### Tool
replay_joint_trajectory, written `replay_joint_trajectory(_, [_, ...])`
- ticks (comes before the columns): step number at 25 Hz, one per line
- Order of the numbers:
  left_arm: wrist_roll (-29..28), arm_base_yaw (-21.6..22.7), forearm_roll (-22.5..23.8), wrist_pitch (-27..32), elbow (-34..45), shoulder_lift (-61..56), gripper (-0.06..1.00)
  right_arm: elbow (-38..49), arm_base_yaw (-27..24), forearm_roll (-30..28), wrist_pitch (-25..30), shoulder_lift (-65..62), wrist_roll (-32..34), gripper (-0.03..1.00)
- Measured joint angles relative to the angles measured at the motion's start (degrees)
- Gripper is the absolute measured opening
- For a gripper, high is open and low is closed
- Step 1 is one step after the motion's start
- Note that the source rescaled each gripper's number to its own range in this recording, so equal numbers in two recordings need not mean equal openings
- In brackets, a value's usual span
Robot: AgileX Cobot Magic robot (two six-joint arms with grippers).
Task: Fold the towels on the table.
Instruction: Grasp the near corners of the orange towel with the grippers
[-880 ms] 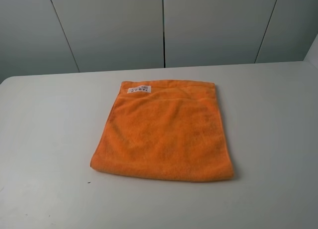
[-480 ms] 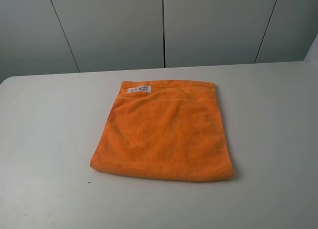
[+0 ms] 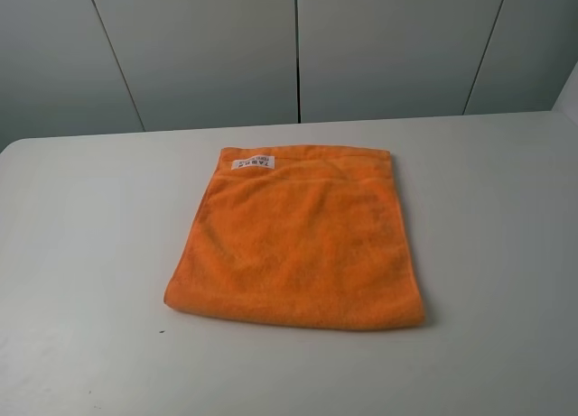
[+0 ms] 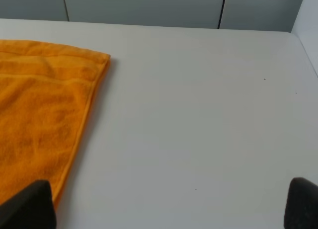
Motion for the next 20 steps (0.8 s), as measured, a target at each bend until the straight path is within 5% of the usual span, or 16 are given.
replay_joint_trajectory(20, [0.0, 0.0, 0.0, 0.0, 0.0, 0.0, 0.99, 0.0, 0.0, 0.0, 0.0, 0.0, 0.0, 1.0])
